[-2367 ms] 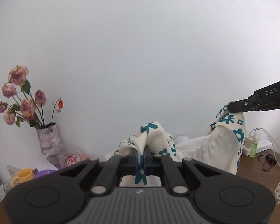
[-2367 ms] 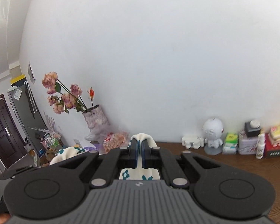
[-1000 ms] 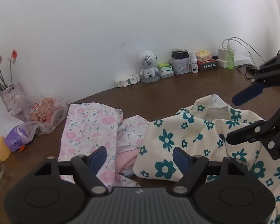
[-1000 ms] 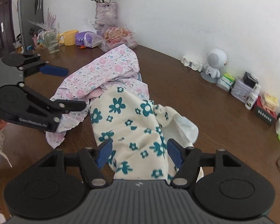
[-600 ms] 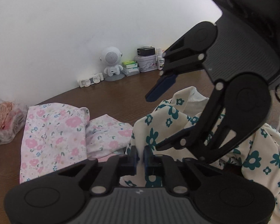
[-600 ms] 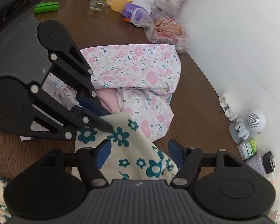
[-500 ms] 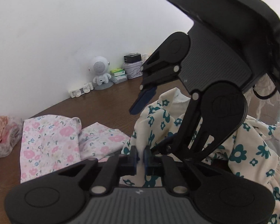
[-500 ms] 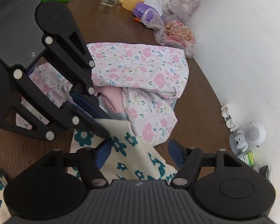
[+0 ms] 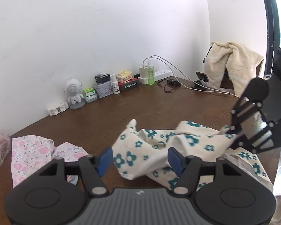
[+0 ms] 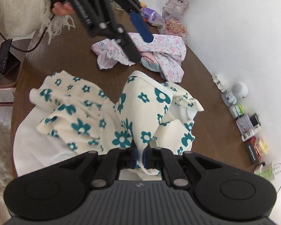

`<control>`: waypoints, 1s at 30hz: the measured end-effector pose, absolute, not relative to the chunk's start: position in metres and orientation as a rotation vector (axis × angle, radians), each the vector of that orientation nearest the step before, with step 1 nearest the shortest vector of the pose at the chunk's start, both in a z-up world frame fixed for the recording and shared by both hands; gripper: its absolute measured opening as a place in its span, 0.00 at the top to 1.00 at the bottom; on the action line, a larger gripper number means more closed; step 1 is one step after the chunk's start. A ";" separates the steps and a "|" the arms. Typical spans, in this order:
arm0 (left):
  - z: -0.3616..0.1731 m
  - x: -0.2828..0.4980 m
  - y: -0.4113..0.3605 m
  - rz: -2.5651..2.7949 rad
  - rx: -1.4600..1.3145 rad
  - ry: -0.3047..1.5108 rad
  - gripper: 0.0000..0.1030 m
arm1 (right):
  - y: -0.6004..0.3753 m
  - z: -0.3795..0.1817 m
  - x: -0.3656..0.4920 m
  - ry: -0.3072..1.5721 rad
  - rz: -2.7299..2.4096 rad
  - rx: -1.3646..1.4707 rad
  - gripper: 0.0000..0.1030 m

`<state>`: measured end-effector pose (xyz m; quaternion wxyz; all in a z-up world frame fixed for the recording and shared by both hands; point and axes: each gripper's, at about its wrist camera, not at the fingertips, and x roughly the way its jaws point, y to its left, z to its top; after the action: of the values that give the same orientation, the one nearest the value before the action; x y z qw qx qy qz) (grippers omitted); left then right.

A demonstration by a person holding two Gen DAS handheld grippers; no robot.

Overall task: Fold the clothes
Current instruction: 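Grasp the dress hem with the right gripper while the left gripper grasps nearby, then lift the dress with both grippers and spread it flat, collar away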

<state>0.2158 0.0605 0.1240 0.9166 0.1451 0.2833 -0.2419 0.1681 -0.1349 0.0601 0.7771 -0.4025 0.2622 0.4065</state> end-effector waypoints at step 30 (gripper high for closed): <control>0.166 0.353 -0.012 -0.301 -0.050 0.678 0.96 | -0.213 0.058 0.162 0.516 0.615 -0.805 0.95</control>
<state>0.3534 -0.0121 0.1663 0.9316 -0.0246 0.3313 -0.1472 0.1616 -0.2129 0.0579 0.8427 -0.3814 0.2443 0.2910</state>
